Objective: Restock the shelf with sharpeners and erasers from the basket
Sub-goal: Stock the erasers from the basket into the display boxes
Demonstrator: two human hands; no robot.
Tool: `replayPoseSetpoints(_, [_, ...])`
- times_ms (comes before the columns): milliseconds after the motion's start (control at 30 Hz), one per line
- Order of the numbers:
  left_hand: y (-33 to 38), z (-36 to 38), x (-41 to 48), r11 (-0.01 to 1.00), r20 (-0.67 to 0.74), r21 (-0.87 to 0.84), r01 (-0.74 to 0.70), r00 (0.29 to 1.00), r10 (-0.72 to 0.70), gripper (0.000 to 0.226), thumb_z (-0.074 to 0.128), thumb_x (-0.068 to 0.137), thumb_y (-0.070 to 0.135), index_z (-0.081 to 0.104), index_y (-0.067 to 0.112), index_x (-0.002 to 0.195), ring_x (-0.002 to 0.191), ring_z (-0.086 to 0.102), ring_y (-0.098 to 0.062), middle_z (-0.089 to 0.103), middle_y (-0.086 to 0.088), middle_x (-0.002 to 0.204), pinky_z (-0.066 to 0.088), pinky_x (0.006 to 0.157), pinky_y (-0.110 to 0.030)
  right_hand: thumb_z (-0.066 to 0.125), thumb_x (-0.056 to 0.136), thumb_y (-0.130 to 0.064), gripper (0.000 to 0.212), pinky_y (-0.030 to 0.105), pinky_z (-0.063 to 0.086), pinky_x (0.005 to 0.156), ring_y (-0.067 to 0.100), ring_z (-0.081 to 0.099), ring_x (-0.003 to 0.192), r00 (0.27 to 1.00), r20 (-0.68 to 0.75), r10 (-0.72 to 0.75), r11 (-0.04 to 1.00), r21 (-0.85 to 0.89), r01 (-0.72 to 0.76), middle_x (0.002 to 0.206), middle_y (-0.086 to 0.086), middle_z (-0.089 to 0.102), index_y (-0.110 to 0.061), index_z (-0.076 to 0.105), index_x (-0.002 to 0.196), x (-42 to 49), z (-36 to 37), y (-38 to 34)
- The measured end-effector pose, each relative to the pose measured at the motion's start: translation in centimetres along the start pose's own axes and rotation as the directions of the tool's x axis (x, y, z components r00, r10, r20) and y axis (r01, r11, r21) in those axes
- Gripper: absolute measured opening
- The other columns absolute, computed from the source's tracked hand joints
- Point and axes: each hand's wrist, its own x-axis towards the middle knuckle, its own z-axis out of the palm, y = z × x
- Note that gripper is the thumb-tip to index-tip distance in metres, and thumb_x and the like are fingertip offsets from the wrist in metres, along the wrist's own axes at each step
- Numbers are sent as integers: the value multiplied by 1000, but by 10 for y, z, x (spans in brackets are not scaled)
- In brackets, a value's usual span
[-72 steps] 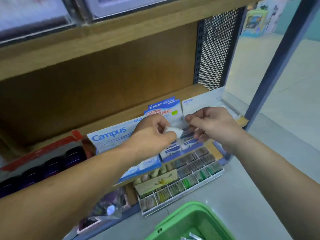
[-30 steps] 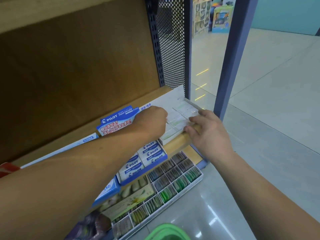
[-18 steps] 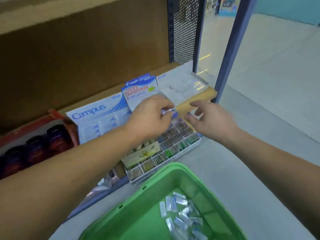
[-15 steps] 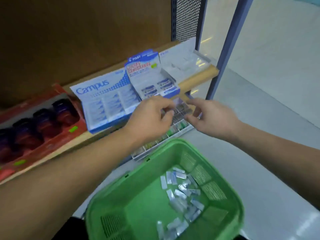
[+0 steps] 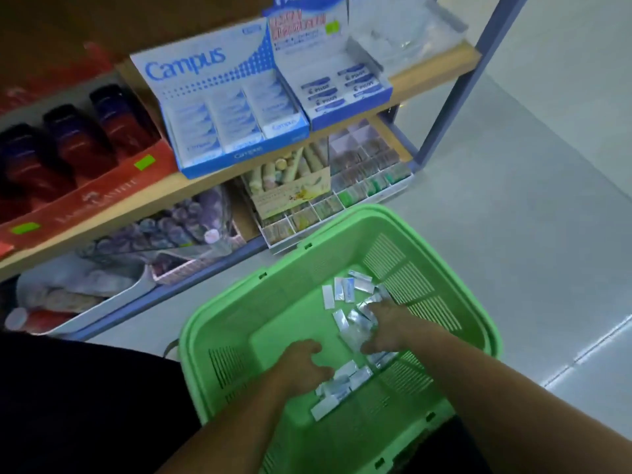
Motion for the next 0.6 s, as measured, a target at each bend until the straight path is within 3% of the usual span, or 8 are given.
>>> replayPoseSetpoints(67, [-10,18,4,1000,-24,-26,-6,1000,5,90,83,77,49,45,17,152,140,46,-24,36,-10,160,37,114,-28,82,75,-55,113,53,18,124,39,11,152,999,21,36,999,-34,-35,166,11,18,-17,16,159,9,15,2])
replayPoseSetpoints(167, [-14,35,3,996,-22,-84,-4,1000,2,97,91,71,40,43,14,152,137,45,-24,29,-11,156,33,109,-20,88,67,-54,127,58,22,122,41,11,151,1000,-4,31,994,-109,-31,165,11,21,-17,10,160,14,19,2])
replayPoseSetpoints(300, [-21,56,-3,980,-68,-198,0,998,-13,93,96,66,34,47,19,143,112,45,-18,27,-6,142,33,97,-16,92,63,-45,108,55,36,116,35,31,144,1000,2,-7,1000,16,7,151,7,42,-24,30,148,16,18,8])
replayPoseSetpoints(467, [-15,71,-5,954,-80,-301,-5,997,-20,73,93,71,29,52,22,131,101,48,-17,26,1,121,41,88,-18,92,63,-48,79,62,28,117,37,12,147,993,119,-25,996,-76,34,151,2,27,-32,46,125,14,25,4])
replayPoseSetpoints(600, [-18,73,-1,941,-83,-331,-72,995,46,57,90,69,30,54,27,114,87,55,-6,52,1,112,52,81,-23,94,61,-44,81,61,29,118,35,24,144,983,183,-10,993,-117,31,151,5,34,-32,50,128,19,24,7])
